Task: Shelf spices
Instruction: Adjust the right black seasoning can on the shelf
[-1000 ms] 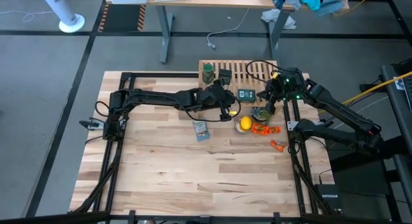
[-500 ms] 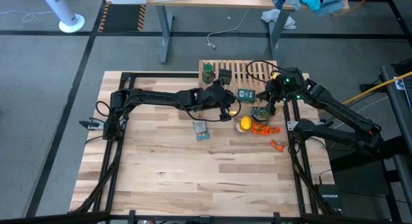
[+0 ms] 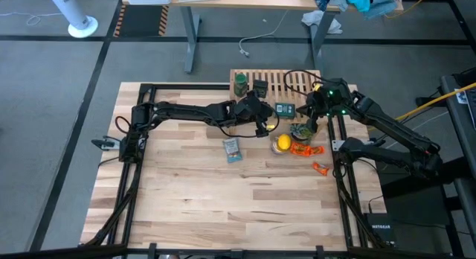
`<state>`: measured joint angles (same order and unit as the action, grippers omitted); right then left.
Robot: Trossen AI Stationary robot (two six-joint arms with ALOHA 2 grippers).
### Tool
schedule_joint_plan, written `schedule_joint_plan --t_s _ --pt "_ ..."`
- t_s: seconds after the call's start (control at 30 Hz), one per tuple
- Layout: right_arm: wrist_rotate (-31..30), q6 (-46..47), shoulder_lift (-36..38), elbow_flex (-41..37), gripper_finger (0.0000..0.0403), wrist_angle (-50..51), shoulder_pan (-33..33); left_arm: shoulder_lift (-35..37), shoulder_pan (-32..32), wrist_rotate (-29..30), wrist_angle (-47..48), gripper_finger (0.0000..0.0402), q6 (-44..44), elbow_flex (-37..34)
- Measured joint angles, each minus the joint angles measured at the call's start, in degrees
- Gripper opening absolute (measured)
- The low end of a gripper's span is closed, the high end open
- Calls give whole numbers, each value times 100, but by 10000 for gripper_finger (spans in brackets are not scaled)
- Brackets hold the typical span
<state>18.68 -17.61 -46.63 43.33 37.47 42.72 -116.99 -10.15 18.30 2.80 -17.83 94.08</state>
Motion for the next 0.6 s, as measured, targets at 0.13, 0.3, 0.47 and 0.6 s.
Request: schedule_joint_plan --t_s 0.13,0.3,0.47,0.6 --pt "79 0 -182 0 2 -15 0 0 -2 1 -37 0 -6 0" --pt "245 57 -500 0 2 -107 -77 0 -7 27 -21 0 -3 0" --pt "-137 94 -623 -4 2 -452 -515 3 -29 138 22 0 -59 -7" --pt "-585 88 -608 -11 2 -550 -886 4 -35 163 29 0 -73 -7"
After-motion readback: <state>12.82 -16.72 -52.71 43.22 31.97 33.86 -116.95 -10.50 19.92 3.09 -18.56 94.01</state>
